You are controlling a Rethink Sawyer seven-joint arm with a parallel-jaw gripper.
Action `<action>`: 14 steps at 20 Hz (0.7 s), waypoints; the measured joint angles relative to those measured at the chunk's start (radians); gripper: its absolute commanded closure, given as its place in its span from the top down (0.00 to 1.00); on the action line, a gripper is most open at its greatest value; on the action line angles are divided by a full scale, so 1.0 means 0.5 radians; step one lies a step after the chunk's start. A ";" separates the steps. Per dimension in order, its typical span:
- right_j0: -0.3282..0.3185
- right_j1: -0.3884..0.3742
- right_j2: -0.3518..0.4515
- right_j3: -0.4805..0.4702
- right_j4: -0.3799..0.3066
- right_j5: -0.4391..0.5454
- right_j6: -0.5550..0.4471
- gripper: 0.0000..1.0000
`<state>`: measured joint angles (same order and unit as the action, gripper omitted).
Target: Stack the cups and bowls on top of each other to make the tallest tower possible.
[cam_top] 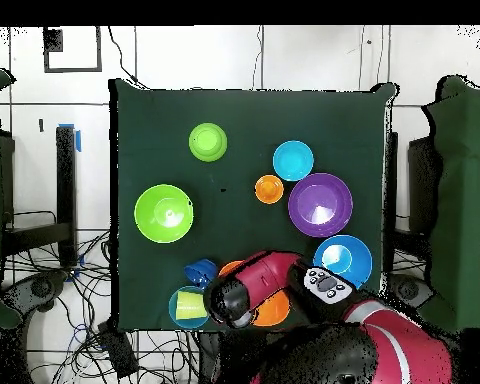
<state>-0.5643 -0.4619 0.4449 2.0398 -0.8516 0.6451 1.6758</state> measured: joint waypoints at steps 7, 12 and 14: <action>0.005 0.000 0.001 0.000 -0.001 0.000 0.000 0.00; 0.013 -0.005 0.000 0.000 -0.001 0.000 0.000 0.00; 0.019 -0.009 -0.001 0.000 -0.002 0.000 0.000 0.00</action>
<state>-0.5549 -0.4662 0.4446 2.0397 -0.8524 0.6451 1.6758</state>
